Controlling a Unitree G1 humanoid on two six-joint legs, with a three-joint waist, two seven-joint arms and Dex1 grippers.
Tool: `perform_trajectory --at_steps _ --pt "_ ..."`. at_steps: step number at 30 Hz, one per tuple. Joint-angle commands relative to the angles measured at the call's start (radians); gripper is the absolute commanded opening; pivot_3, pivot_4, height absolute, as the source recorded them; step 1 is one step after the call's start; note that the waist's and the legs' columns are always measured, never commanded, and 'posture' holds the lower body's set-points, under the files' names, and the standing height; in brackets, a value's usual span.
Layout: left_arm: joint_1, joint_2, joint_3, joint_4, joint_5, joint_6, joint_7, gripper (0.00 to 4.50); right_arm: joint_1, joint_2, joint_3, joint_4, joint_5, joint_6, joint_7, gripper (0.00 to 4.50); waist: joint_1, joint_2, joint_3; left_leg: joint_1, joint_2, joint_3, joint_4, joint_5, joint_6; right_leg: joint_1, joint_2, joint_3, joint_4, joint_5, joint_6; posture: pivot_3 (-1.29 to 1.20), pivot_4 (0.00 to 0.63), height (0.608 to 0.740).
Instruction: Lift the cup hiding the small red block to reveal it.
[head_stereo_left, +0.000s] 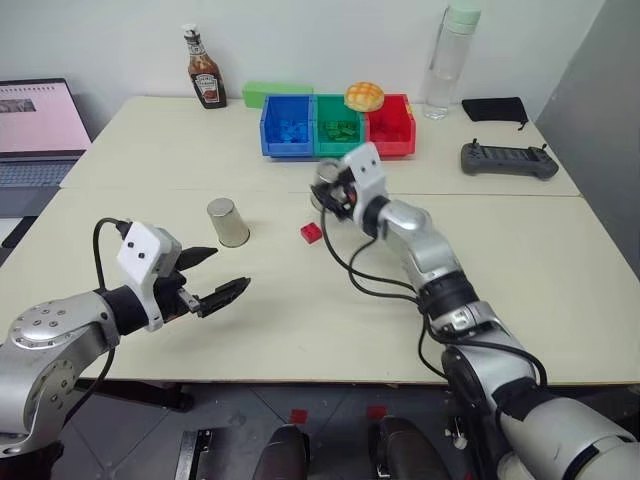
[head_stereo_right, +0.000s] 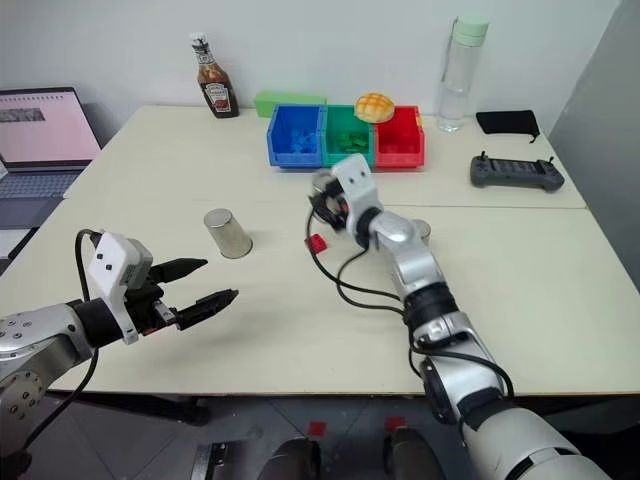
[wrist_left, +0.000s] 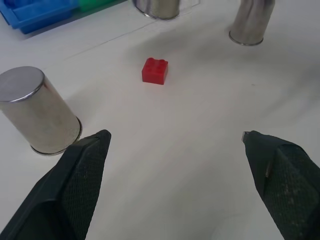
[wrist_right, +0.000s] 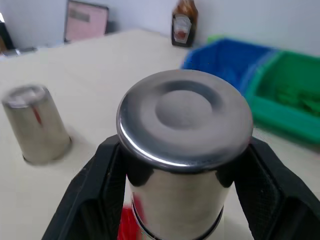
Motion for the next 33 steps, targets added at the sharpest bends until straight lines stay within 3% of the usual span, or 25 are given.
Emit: perform_trajectory --at_steps 1,13,14,19,21,28,33 --pt "-0.029 0.004 -0.023 -0.006 -0.012 0.004 -0.002 4.50 0.003 -0.013 -0.012 -0.091 0.018 0.062 0.005 2.68 -0.003 0.000 0.000 0.000 0.000 0.001 0.000 0.000 0.000 0.000 0.000 0.000 0.000 0.000 0.000 0.00 0.150 0.740" --pt "-0.063 0.001 -0.055 0.008 -0.007 0.003 0.009 4.50 -0.056 -0.007 -0.002 0.097 -0.012 0.021 -0.021 2.68 -0.021 0.000 0.000 0.001 0.001 0.003 0.000 0.000 0.000 -0.001 0.003 0.002 0.001 0.001 -0.001 0.00 0.150 0.740" --pt "-0.062 0.000 -0.054 0.007 -0.007 0.004 0.011 4.50 -0.063 -0.008 -0.002 0.113 -0.014 0.014 -0.022 3.37 -0.021 0.000 0.000 0.001 0.001 0.003 0.000 0.000 0.000 -0.001 0.003 0.002 0.001 0.001 -0.001 0.00 0.150 0.740" --pt "-0.051 0.000 -0.044 0.002 -0.010 0.010 0.016 4.50 -0.095 -0.010 -0.021 0.103 -0.004 0.000 -0.024 4.41 -0.020 0.000 0.000 0.001 0.001 0.003 0.000 0.000 0.000 -0.001 0.003 0.002 0.001 0.001 -0.001 0.00 0.150 0.740" --pt "-0.046 0.002 -0.042 0.005 -0.008 0.008 0.015 4.50 -0.103 -0.009 -0.038 0.067 0.014 0.008 -0.021 4.46 -0.020 0.000 0.000 0.001 0.001 0.003 0.000 0.000 0.000 -0.001 0.003 0.002 0.001 0.001 -0.001 0.00 0.150 0.740" --pt "-0.028 0.021 -0.019 0.010 0.009 0.007 0.020 4.50 -0.036 -0.053 -0.063 -0.347 0.150 0.194 0.075 4.46 -0.018 0.000 0.000 0.000 0.001 0.002 0.000 0.000 0.000 -0.001 0.003 0.001 0.001 0.001 -0.001 0.00 0.150 0.740" --pt "0.027 0.047 0.037 -0.010 0.004 0.001 -0.005 4.50 0.181 -0.276 0.021 -0.768 0.267 0.447 0.280 4.46 -0.001 0.000 0.000 -0.001 0.001 -0.001 0.000 0.000 0.000 0.000 0.001 0.001 -0.001 0.001 -0.001 0.00 0.150 0.740"
